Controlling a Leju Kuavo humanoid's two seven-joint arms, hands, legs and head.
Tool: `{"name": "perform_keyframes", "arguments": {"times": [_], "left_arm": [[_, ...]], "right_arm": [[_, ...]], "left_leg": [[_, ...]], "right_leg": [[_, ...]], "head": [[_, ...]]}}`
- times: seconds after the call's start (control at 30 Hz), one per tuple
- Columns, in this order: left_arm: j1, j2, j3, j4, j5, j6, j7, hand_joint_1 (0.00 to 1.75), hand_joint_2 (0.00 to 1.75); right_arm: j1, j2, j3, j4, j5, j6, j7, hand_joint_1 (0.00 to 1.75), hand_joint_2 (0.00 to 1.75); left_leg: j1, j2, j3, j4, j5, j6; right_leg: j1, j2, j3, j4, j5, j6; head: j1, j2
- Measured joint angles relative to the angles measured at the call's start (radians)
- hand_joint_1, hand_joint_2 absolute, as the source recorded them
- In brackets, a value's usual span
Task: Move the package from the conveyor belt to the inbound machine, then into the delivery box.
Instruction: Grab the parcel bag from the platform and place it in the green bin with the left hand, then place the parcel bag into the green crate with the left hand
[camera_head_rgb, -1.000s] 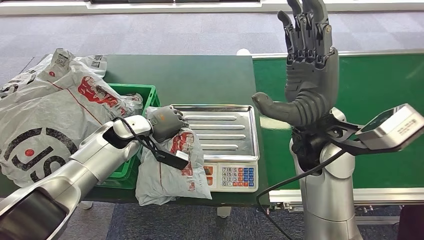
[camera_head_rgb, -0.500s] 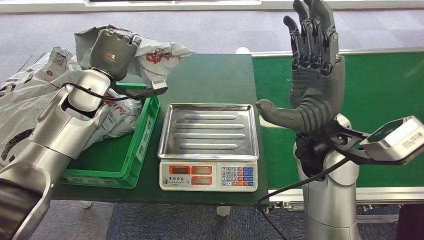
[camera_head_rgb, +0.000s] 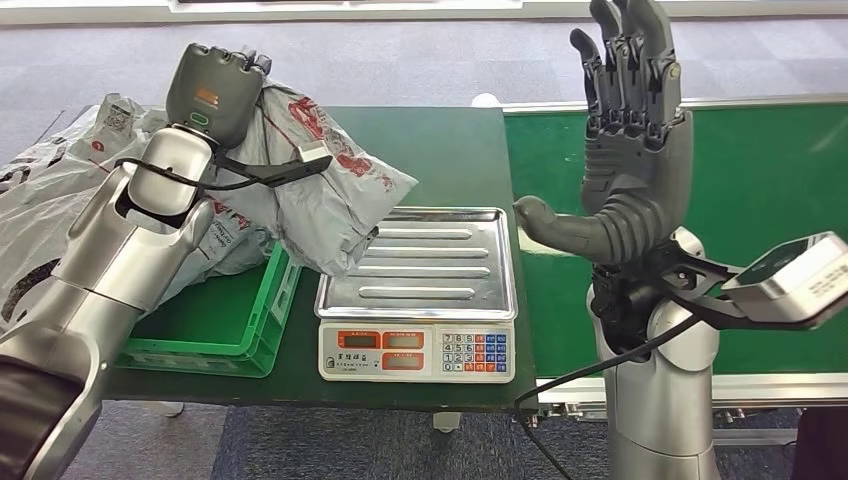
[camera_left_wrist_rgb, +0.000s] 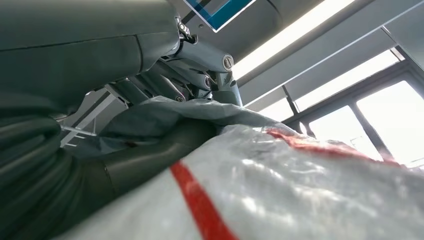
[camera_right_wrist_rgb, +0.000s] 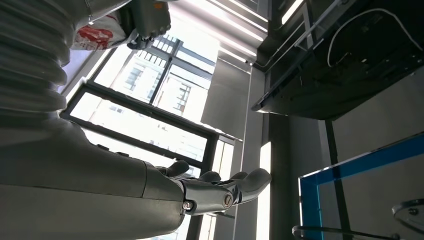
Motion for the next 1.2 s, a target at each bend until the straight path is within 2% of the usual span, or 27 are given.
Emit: {"name": "perform_keyframes", "arguments": {"times": [0.6,0.67,0.83,1.2], "left_arm": [[-0.013,-0.005,0.001,0.035,0.0,0.009,0.036,1.75,1.75],[-0.019,-0.005,-0.002,0.042,0.0,0.005,0.059,1.75,1.75],[-0.071,-0.004,-0.024,0.126,0.0,0.024,0.191,1.75,1.75],[-0.114,-0.003,-0.045,0.242,0.0,0.045,0.205,1.75,1.75]], "right_arm": [[0.0,0.0,-0.002,0.0,0.003,0.003,-0.001,0.0,1.75],[0.0,0.0,-0.002,0.0,0.004,0.005,-0.001,0.0,1.75],[0.0,0.008,-0.002,0.0,0.006,0.016,-0.003,0.0,1.75],[-0.001,0.014,-0.002,0.0,0.006,0.019,-0.004,0.0,1.75]], "left_leg": [[0.0,0.0,0.0,0.0,0.0,0.0],[0.0,0.0,-0.001,0.0,0.0,0.0],[0.0,0.001,0.0,0.0,0.0,0.0],[0.0,0.001,-0.001,0.0,0.0,0.0]], "right_leg": [[0.0,0.0,0.0,0.0,0.0,0.0],[0.0,0.0,0.0,0.0,0.0,0.0],[0.0,0.001,0.0,0.0,0.0,0.0],[0.0,0.0,0.0,0.0,0.0,0.0]], "head": [[0.0,0.0],[0.0,0.0],[0.0,0.0],[0.0,0.0]]}}
